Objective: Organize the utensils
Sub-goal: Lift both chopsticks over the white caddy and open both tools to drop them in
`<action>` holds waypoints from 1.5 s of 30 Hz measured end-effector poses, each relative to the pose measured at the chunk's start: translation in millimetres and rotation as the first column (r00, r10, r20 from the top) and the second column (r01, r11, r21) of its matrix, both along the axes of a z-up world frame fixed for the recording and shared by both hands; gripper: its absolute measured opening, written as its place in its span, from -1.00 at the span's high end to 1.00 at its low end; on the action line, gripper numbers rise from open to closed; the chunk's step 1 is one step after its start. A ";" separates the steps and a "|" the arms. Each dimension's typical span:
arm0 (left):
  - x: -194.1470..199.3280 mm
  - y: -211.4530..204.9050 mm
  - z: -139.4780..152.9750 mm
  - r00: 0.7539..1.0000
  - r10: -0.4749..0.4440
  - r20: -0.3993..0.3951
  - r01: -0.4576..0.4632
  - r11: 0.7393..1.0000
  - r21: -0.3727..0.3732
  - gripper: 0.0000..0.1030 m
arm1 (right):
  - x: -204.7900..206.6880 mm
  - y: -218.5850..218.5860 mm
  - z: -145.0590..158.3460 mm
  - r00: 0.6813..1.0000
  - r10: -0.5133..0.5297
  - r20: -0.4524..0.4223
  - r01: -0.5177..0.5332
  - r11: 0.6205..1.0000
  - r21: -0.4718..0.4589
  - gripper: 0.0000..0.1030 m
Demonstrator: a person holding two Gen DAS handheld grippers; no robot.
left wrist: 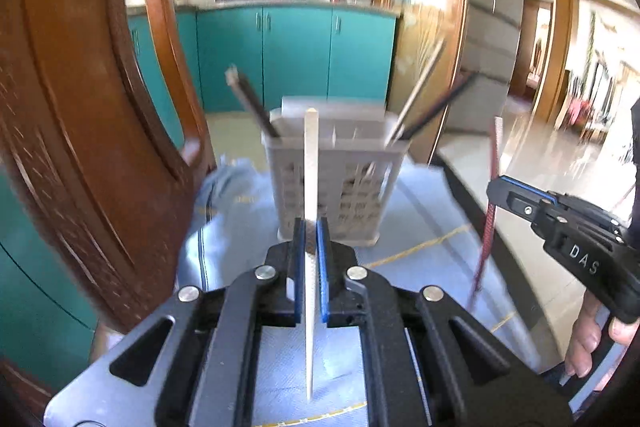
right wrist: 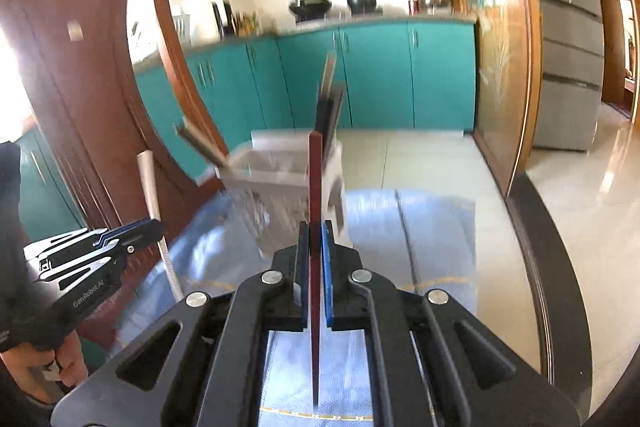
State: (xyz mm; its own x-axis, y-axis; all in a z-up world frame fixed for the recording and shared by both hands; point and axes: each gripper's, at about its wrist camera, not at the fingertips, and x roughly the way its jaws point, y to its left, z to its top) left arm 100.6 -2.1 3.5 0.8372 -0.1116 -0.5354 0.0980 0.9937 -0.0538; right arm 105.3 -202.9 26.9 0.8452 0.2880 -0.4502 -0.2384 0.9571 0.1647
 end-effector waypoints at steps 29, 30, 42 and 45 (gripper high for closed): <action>95.7 14.5 127.4 0.972 0.031 0.232 0.014 0.981 -0.192 0.87 | 80.0 4.9 103.4 0.970 -0.080 0.231 0.048 0.989 0.139 0.87; 99.2 15.3 125.6 0.975 0.042 0.220 0.001 0.982 -0.191 0.87 | 82.4 6.2 98.1 0.970 -0.080 0.230 0.050 0.990 0.134 0.87; 107.3 12.6 99.6 0.979 0.106 0.172 -0.089 0.991 -0.104 0.87 | 76.3 25.1 64.6 0.974 -0.062 0.217 0.049 0.997 0.066 0.87; 106.6 7.2 91.0 0.978 0.107 0.182 -0.095 0.993 -0.070 0.87 | 74.7 29.6 63.5 0.974 -0.059 0.219 0.050 0.998 0.046 0.87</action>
